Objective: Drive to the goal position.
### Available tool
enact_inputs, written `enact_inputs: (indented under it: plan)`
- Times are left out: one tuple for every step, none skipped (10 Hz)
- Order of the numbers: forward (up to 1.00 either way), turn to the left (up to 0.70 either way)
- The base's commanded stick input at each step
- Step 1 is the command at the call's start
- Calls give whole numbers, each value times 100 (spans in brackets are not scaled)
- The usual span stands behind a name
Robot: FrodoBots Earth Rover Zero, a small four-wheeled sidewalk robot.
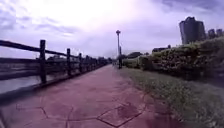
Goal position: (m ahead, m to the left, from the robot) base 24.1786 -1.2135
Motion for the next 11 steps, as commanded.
enact_inputs:
  plan:
    - [100, 0]
    - [100, 0]
    - [100, 0]
    - [100, 0]
    - [100, 0]
    - [100, 0]
    - [100, 0]
    - [100, 0]
    - [100, 0]
    - [100, 0]
    - [100, 0]
